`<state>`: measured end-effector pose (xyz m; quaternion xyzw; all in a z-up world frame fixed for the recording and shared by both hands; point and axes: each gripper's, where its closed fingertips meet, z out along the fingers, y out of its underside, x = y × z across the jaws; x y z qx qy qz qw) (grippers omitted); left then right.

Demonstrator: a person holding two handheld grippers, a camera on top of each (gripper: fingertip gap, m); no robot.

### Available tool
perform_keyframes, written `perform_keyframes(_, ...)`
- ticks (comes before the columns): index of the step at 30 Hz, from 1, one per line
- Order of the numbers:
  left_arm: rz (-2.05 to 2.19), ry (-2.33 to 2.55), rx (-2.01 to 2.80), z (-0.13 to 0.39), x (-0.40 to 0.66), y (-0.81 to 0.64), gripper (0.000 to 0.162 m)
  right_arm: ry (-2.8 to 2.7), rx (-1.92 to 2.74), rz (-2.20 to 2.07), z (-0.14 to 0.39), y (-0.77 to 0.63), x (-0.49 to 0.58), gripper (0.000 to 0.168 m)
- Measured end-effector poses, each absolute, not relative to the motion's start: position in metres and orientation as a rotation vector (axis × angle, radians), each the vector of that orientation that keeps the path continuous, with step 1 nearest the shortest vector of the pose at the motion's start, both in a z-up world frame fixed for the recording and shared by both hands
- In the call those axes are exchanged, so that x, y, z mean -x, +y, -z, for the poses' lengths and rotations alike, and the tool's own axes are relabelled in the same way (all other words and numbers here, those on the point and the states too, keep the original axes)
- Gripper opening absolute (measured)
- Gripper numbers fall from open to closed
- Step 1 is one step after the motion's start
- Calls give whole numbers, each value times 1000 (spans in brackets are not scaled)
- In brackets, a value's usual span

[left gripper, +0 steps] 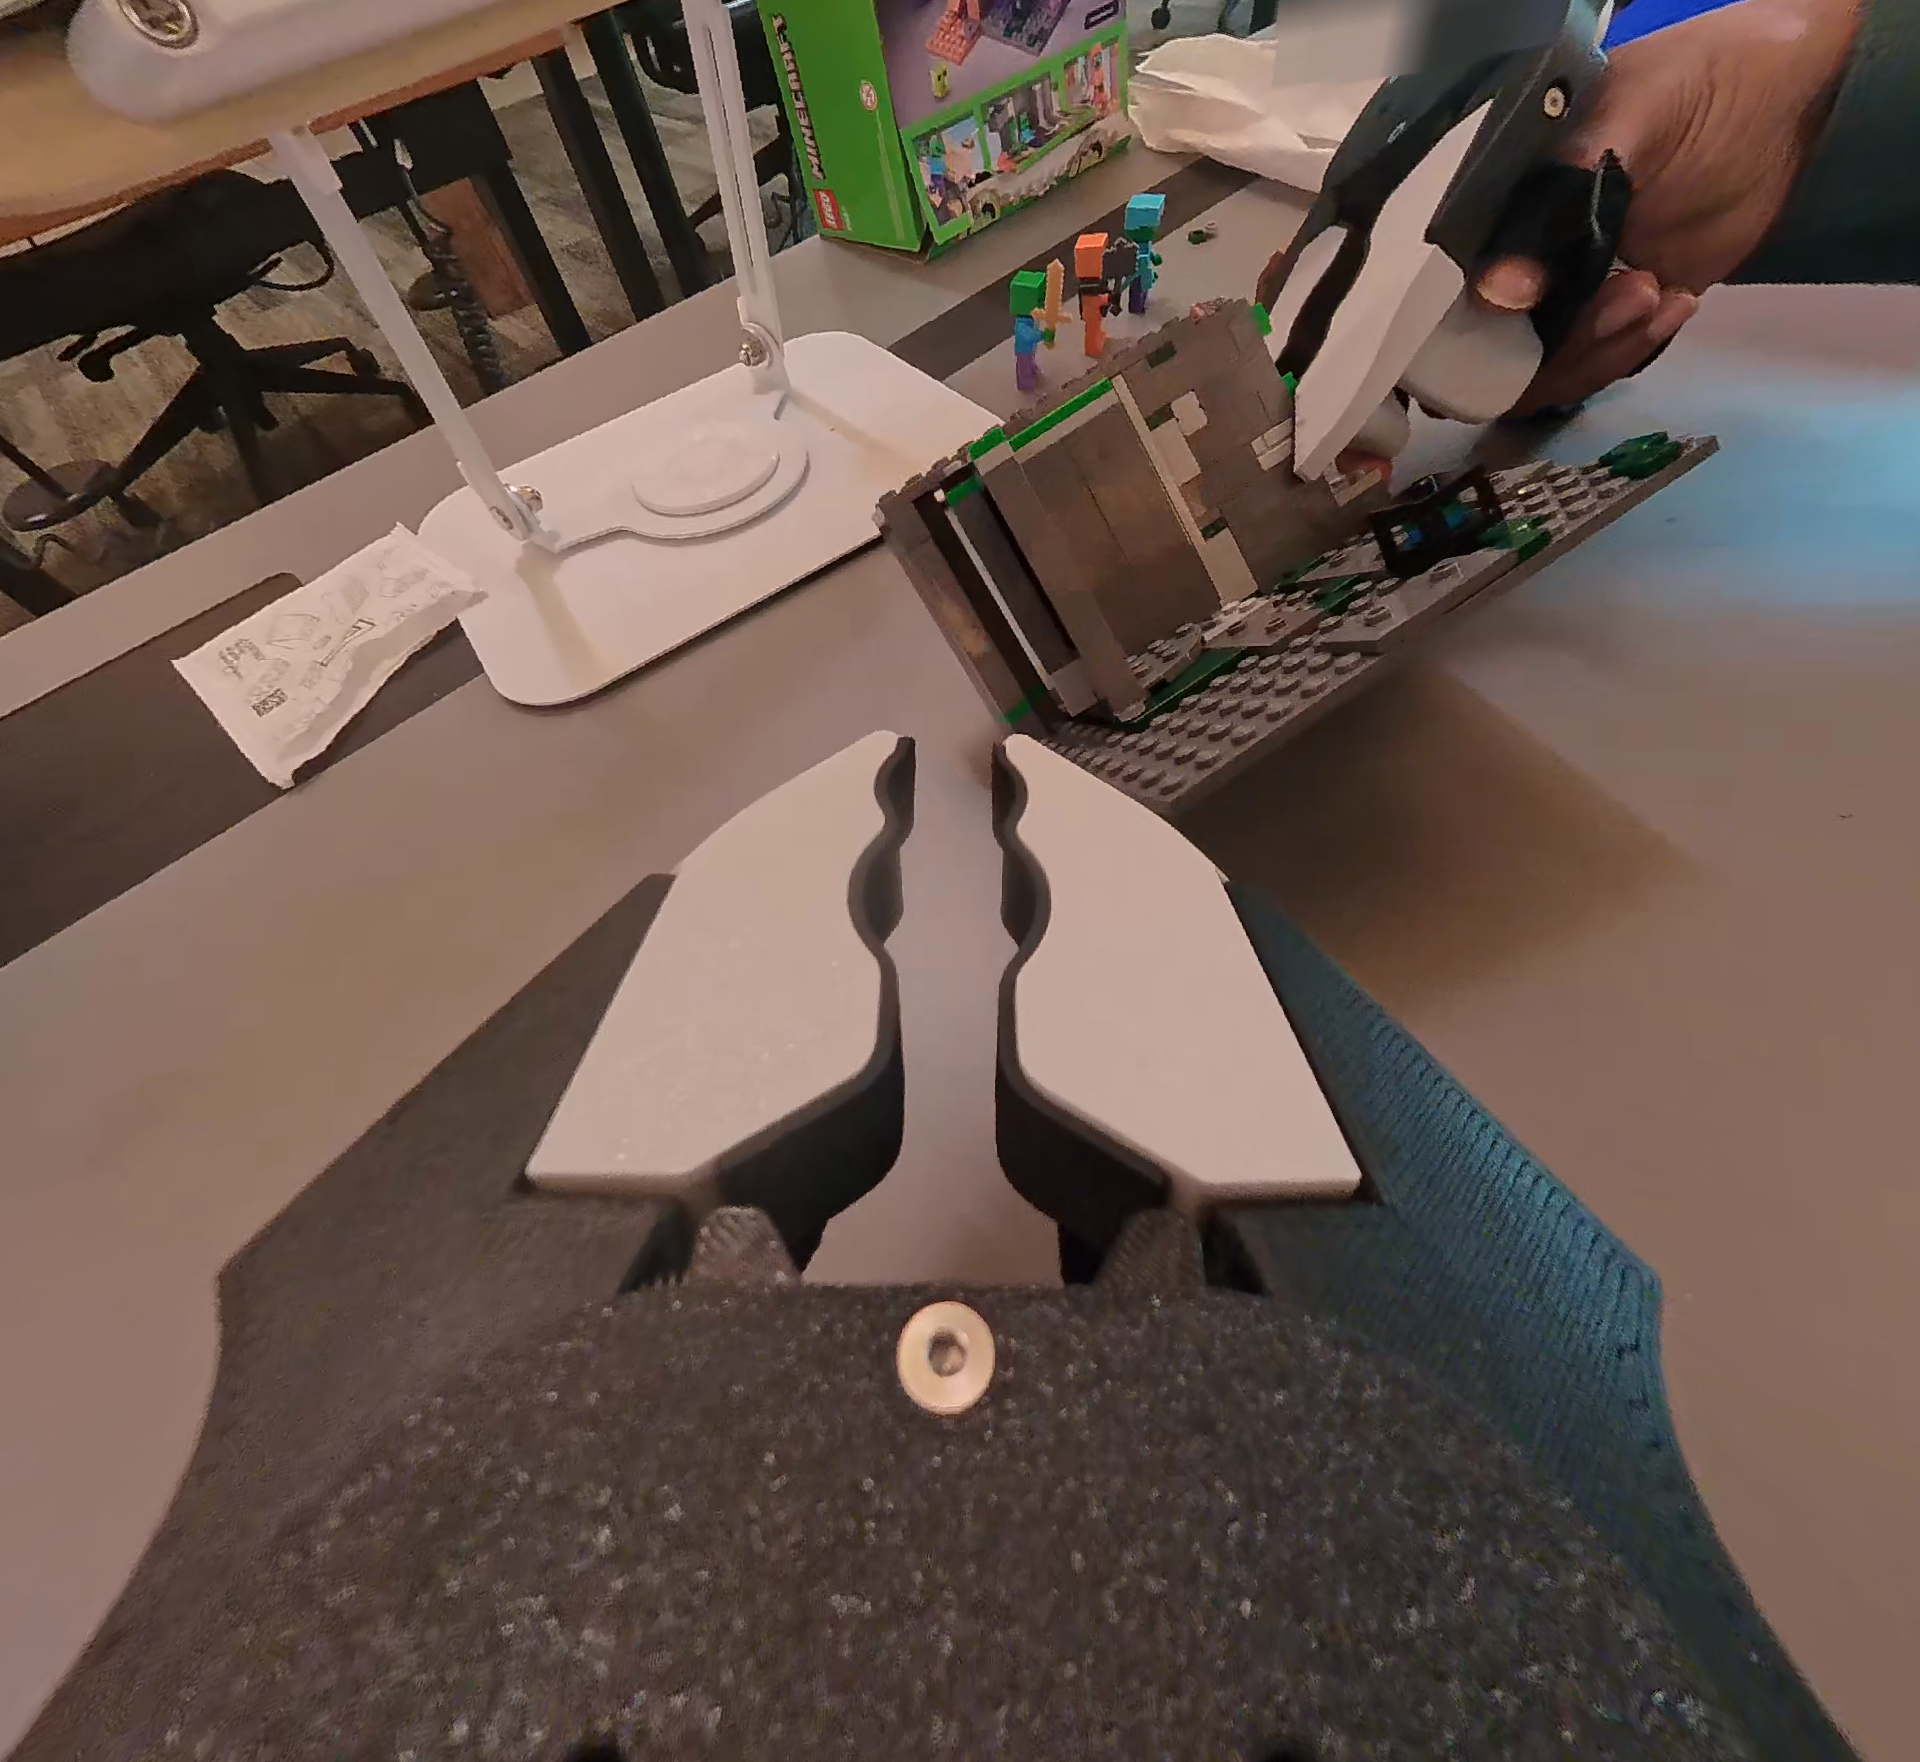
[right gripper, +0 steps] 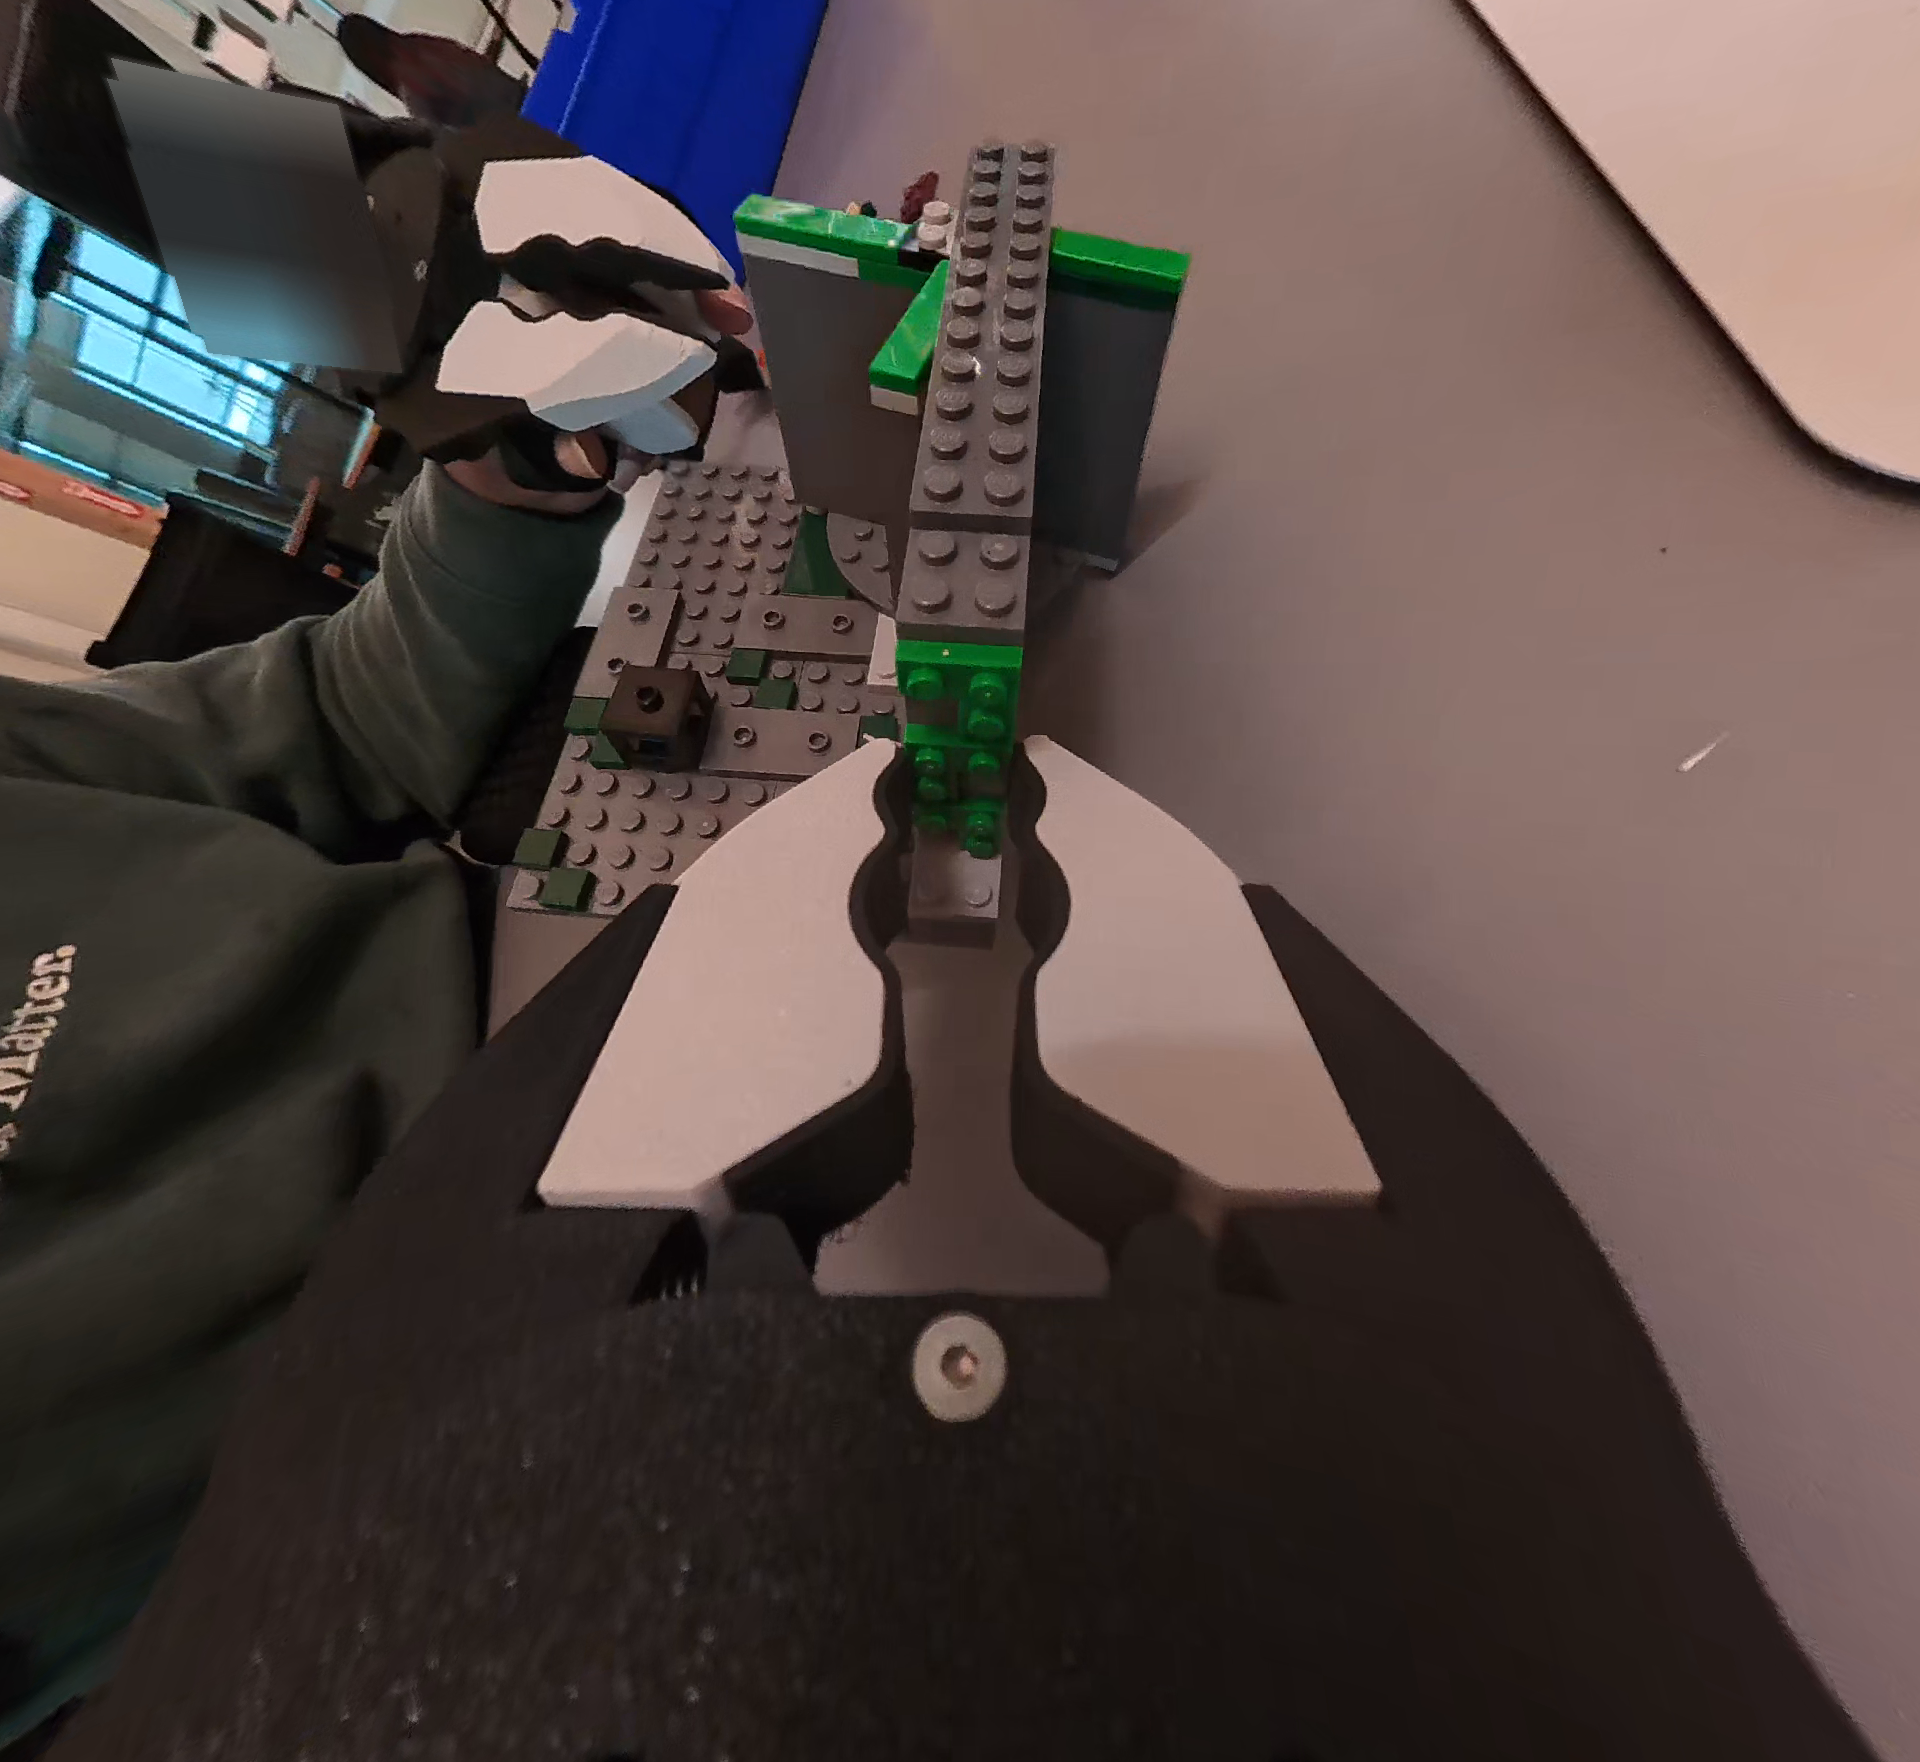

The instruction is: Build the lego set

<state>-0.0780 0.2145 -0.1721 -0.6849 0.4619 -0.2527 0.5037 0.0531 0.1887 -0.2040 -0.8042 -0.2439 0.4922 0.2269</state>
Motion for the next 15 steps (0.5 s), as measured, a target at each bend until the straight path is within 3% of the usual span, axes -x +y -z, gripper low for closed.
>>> perform_keyframes(15,604,1177,1651,180,69,207,14,-1117,2011,-996,212,175,-40,17)
